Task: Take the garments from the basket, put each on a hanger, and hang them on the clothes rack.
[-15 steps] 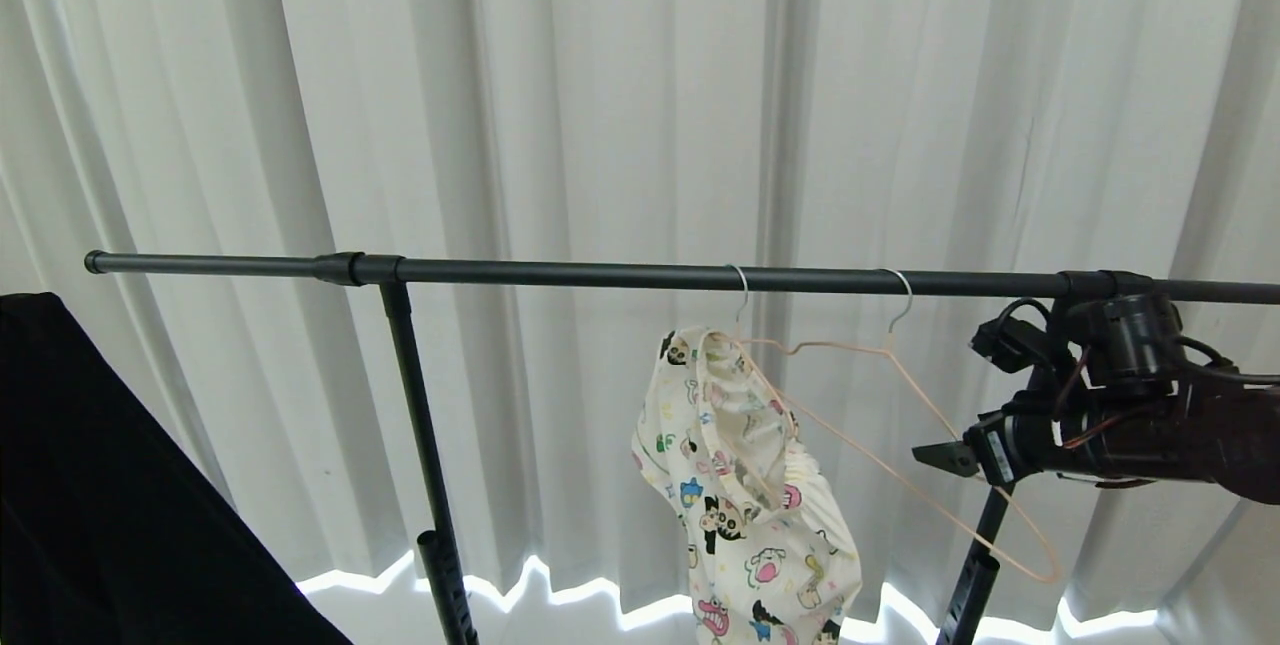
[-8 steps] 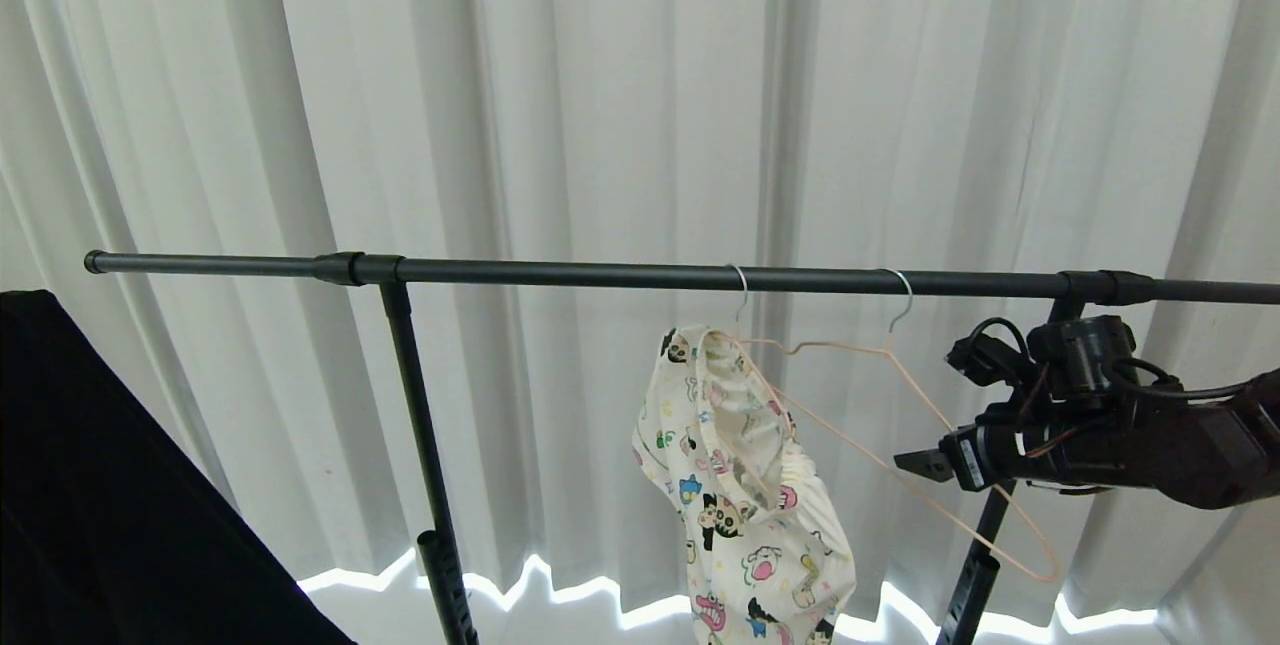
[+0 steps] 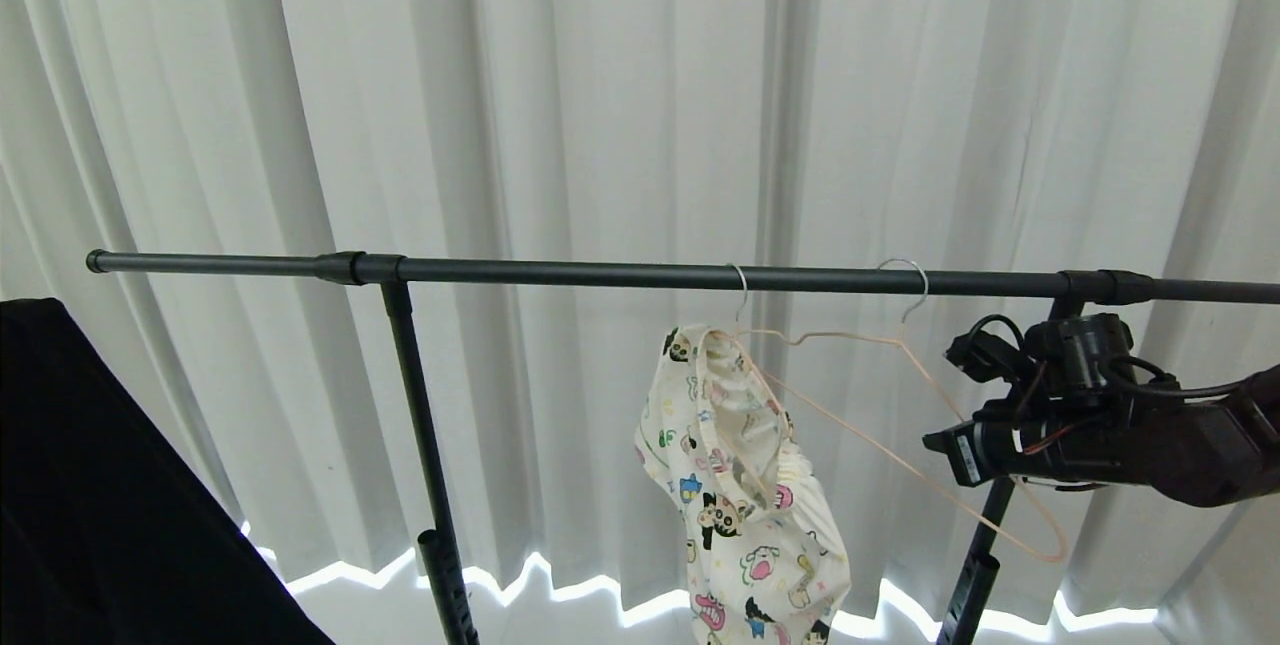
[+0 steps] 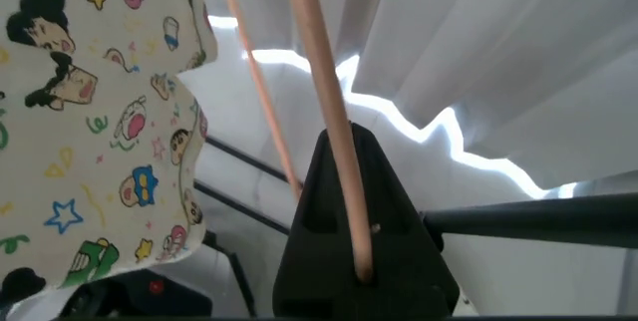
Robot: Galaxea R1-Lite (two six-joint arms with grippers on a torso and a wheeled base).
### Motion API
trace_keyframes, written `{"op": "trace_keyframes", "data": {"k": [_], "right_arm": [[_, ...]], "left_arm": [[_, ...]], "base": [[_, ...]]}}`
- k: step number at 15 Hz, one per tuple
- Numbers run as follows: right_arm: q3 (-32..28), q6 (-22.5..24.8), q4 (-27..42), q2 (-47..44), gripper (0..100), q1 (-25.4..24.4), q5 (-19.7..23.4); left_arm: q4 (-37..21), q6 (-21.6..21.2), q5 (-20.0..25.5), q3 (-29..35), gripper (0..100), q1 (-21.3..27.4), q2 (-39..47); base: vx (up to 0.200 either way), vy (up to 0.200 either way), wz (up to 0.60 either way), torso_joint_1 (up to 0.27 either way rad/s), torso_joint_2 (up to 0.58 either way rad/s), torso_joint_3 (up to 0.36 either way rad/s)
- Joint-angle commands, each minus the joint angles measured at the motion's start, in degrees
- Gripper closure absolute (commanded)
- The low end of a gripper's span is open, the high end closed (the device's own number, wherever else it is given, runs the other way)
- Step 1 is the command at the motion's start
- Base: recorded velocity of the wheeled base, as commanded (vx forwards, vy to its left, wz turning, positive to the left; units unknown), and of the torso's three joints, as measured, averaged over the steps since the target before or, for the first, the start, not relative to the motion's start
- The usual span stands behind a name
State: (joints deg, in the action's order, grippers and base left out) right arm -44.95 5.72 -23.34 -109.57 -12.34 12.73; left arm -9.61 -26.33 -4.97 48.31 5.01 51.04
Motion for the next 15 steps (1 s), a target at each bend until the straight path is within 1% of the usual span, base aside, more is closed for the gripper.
{"op": "trace_keyframes", "data": {"k": [1,3,7,9,13,14,15], "right_arm": [[0.1,-1.7,0.0,2.3,100,-0.9,0.0],[0.2,-5.5,-1.8,4.4,100,-2.1,-0.1],[0.9,-6.0,-2.5,8.4,100,-2.3,-0.2],[3.6,-5.9,-2.3,11.8,100,-2.3,-0.3],[11.1,-5.5,-2.2,19.6,100,-2.3,-0.9],[12.4,-5.5,-1.6,21.2,100,-2.3,-1.8],[13.3,-5.5,-0.1,22.9,100,-2.3,-3.6]], "left_arm": [[0.0,0.1,0.0,-0.1,100,0.0,0.2],[0.0,0.1,0.1,-0.2,100,0.0,0.1],[0.0,0.2,0.3,-0.7,100,0.1,0.2],[0.0,0.2,0.4,-1.0,100,0.1,0.3],[0.0,0.2,1.8,-1.0,100,0.1,0.9],[0.0,0.1,1.8,-1.0,100,0.1,1.0],[0.0,0.1,1.8,-0.9,100,0.1,1.3]], "base": [[0.0,0.0,0.0,0.0,0.0,0.0],[0.0,0.0,0.0,0.0,0.0,0.0],[0.0,0.0,0.0,0.0,0.0,0.0],[0.0,0.0,0.0,0.0,0.0,0.0],[0.0,0.0,0.0,0.0,0.0,0.0],[0.0,0.0,0.0,0.0,0.0,0.0],[0.0,0.0,0.0,0.0,0.0,0.0]]}}
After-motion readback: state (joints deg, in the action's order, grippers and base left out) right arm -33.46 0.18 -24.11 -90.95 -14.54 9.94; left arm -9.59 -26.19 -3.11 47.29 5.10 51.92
